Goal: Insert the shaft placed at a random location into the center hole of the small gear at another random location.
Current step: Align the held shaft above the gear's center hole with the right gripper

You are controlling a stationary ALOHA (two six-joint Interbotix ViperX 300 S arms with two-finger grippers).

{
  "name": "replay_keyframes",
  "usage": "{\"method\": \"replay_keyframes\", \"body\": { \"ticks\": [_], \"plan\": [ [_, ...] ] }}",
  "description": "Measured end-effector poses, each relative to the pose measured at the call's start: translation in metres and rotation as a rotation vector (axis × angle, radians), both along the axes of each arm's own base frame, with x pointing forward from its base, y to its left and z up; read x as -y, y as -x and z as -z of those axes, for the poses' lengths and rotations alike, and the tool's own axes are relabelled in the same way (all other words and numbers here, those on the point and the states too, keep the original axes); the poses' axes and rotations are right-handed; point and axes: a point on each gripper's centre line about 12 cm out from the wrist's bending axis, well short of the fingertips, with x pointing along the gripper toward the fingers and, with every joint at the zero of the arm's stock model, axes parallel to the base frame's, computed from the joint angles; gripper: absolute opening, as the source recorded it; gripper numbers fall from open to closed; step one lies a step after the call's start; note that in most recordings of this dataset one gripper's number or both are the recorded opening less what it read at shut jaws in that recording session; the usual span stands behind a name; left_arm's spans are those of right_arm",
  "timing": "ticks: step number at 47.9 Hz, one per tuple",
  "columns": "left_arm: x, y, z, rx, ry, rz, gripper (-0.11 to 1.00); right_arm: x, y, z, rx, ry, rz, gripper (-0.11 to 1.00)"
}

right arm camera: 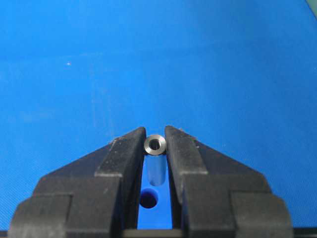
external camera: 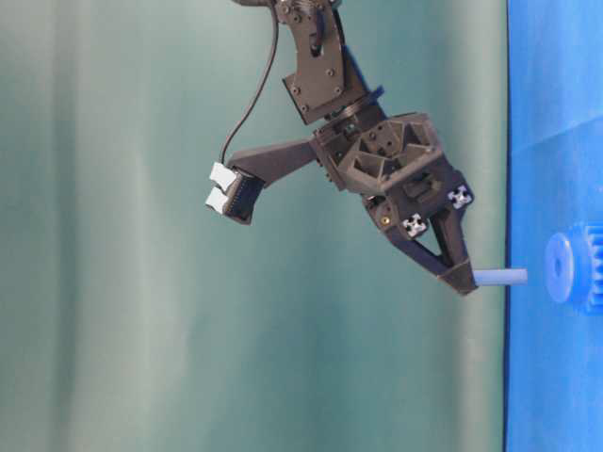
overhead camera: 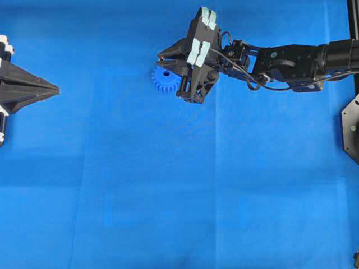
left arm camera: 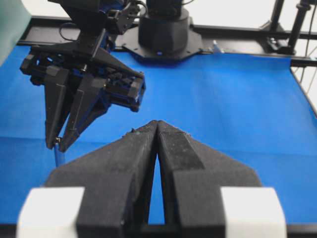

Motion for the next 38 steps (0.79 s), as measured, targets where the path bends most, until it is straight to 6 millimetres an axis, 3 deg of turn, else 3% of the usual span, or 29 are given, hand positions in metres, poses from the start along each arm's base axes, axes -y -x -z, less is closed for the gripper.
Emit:
{"method": "replay_keyframes", "body": {
  "ticks": [7, 23, 38],
  "plan": [
    [0.0, 0.0, 0.0, -0.002, 0.0, 0.0, 0.0, 0.001, 0.0, -0.001, 0.002, -0.001, 0.003, 0.03],
    [0.0, 0.0, 0.0, -0.005, 0.0, 0.0, 0.0, 0.001, -0.002, 0.02, -0.032, -0.006, 0.003, 0.03],
    [0.0, 0.0, 0.002, -0.011, 0.0, 0.0, 0.0, 0.001, -0.003, 0.021, -0.022, -0.003, 0.006, 0.03]
  ]
}}
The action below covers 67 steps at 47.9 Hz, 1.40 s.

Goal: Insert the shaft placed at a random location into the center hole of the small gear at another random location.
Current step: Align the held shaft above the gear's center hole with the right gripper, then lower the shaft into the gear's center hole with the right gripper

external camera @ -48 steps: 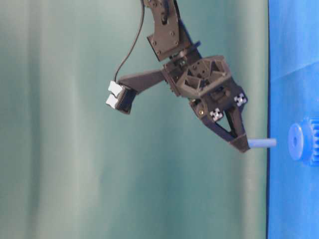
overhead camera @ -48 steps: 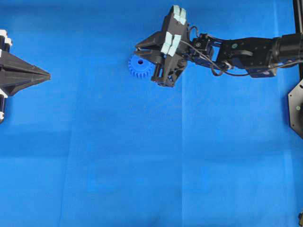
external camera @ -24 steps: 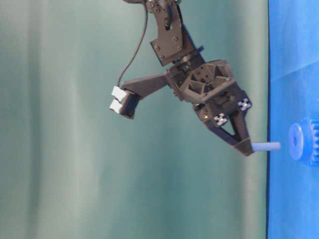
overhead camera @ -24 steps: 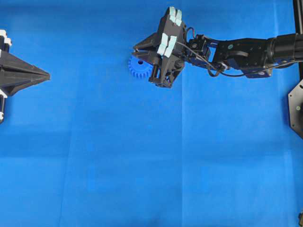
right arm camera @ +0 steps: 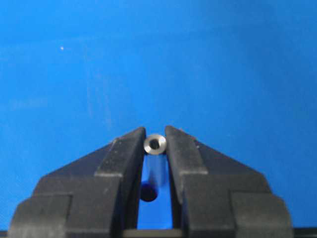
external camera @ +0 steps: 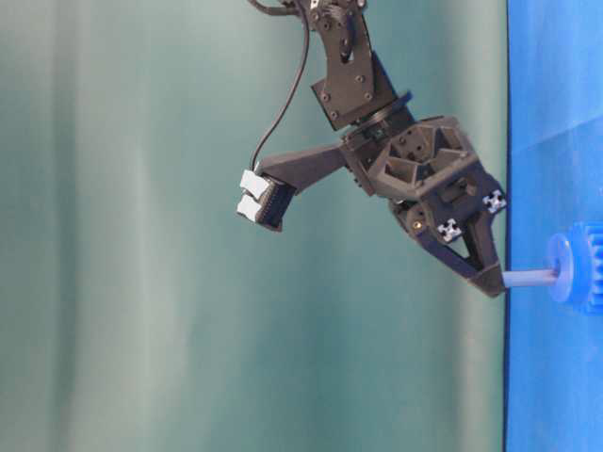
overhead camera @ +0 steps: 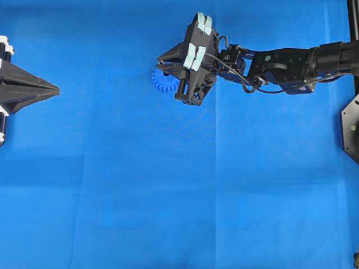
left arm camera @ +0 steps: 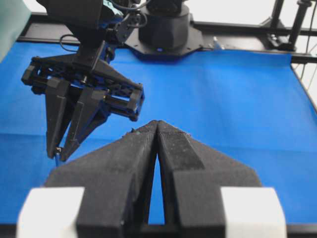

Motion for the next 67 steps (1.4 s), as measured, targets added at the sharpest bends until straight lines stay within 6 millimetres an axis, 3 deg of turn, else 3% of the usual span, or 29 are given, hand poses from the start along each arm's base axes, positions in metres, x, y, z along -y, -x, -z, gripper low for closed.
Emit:
{"method": "replay_keyframes", "body": {
  "ticks": [22, 42, 54, 67],
  "plan": [
    [0.0, 0.0, 0.0, 0.0, 0.0, 0.0, 0.0, 0.001, 0.001, 0.0, -0.005, -0.006, 0.003, 0.03],
    [0.0, 0.0, 0.001, -0.002, -0.001, 0.0, 0.0, -0.002, 0.005, -0.029, 0.035, -0.001, -0.003, 0.03],
    [0.0, 0.0, 0.001, -0.002, 0.0, 0.0, 0.0, -0.009, 0.003, -0.026, 0.031, -0.002, -0.019, 0.03],
    [0.0, 0.0, 0.001, -0.002, 0.0, 0.0, 0.0, -0.012, 0.0, -0.001, -0.009, -0.022, -0.016, 0.03]
  ]
}}
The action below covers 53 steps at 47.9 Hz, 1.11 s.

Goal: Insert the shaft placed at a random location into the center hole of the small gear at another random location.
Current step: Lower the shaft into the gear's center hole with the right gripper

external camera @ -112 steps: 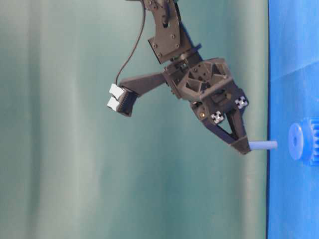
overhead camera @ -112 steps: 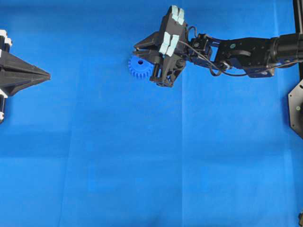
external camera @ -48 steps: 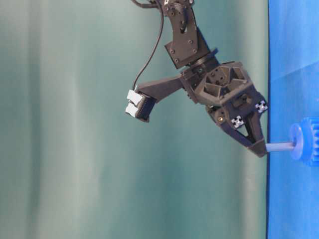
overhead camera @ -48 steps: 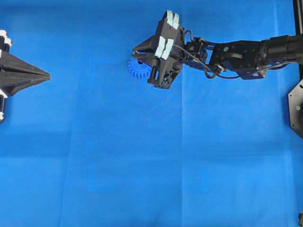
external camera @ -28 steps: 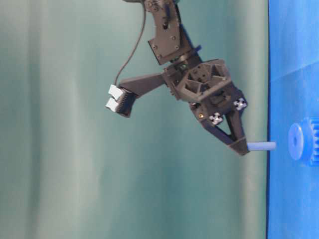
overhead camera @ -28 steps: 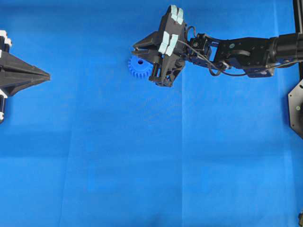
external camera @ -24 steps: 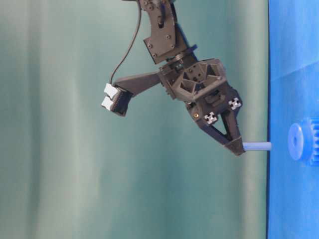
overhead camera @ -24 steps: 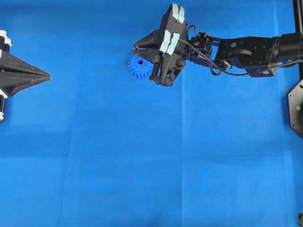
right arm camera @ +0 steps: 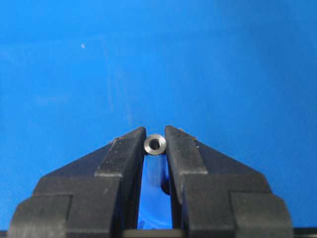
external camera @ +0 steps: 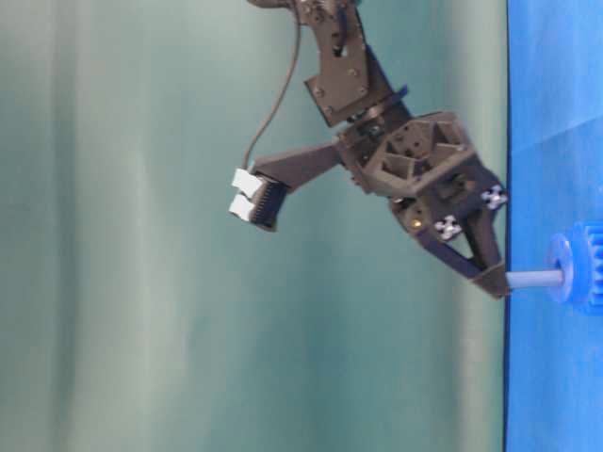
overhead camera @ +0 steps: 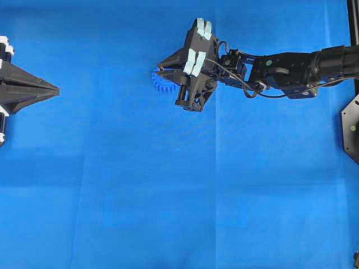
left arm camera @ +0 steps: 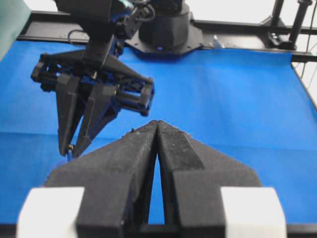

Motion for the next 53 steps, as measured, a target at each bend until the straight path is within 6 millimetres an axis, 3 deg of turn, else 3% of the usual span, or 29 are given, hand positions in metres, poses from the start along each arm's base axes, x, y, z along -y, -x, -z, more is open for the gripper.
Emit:
{"method": "replay_keyframes", "body": {
  "ticks": [30, 45, 53],
  "plan": [
    [0.0, 0.0, 0.0, 0.0, -0.002, 0.0, 0.0, -0.002, 0.003, 0.004, 0.005, 0.003, 0.0, 0.03],
    [0.0, 0.0, 0.0, 0.0, 0.002, 0.0, 0.0, -0.002, 0.007, -0.021, 0.052, 0.023, -0.007, 0.03],
    [0.0, 0.0, 0.0, 0.002, 0.002, 0.0, 0.0, -0.004, 0.009, -0.02, 0.049, 0.024, -0.009, 0.03]
  ]
}}
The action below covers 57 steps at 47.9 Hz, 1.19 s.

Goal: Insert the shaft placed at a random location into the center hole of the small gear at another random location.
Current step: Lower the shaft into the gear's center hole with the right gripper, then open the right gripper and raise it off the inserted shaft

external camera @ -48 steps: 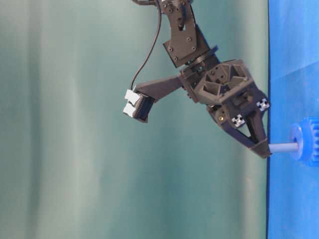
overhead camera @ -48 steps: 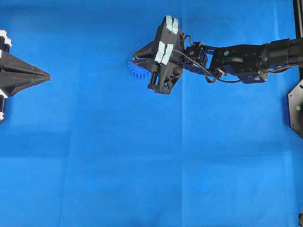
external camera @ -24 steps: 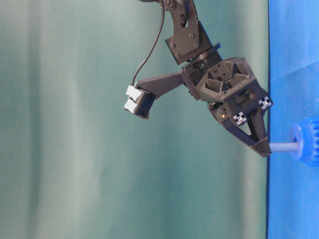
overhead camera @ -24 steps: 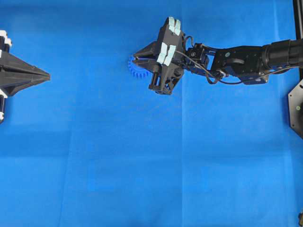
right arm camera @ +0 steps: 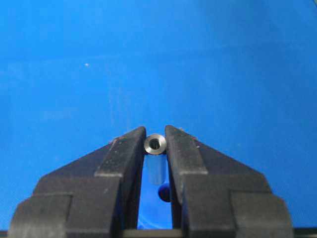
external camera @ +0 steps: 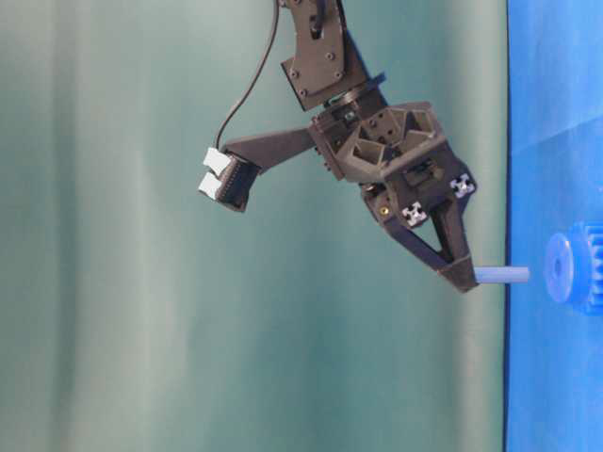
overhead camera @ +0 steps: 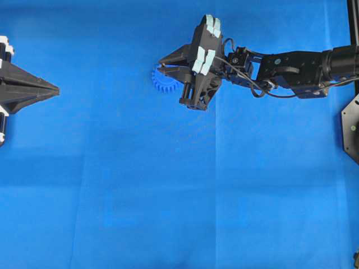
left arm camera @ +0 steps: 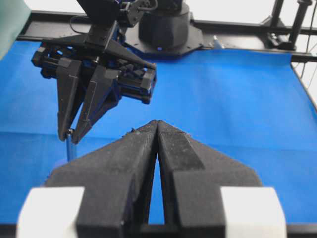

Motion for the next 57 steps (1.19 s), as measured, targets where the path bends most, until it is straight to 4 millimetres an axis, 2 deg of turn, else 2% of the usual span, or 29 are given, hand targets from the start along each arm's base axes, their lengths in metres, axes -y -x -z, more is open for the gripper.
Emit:
{"method": "replay_keyframes", "body": {
  "ticks": [10, 23, 41, 57],
  "plan": [
    [0.0, 0.0, 0.0, -0.002, 0.0, 0.0, 0.0, 0.001, 0.001, 0.003, 0.012, 0.006, 0.005, 0.03],
    [0.0, 0.0, 0.0, -0.002, 0.0, 0.0, 0.0, 0.009, 0.0, 0.023, -0.014, 0.004, 0.024, 0.03],
    [0.0, 0.0, 0.0, -0.002, 0.0, 0.0, 0.0, 0.009, -0.002, 0.037, -0.034, 0.002, 0.026, 0.03],
    [0.0, 0.0, 0.0, -0.002, 0.0, 0.0, 0.0, 0.01, -0.003, 0.058, -0.072, -0.012, 0.033, 0.03]
  ]
}}
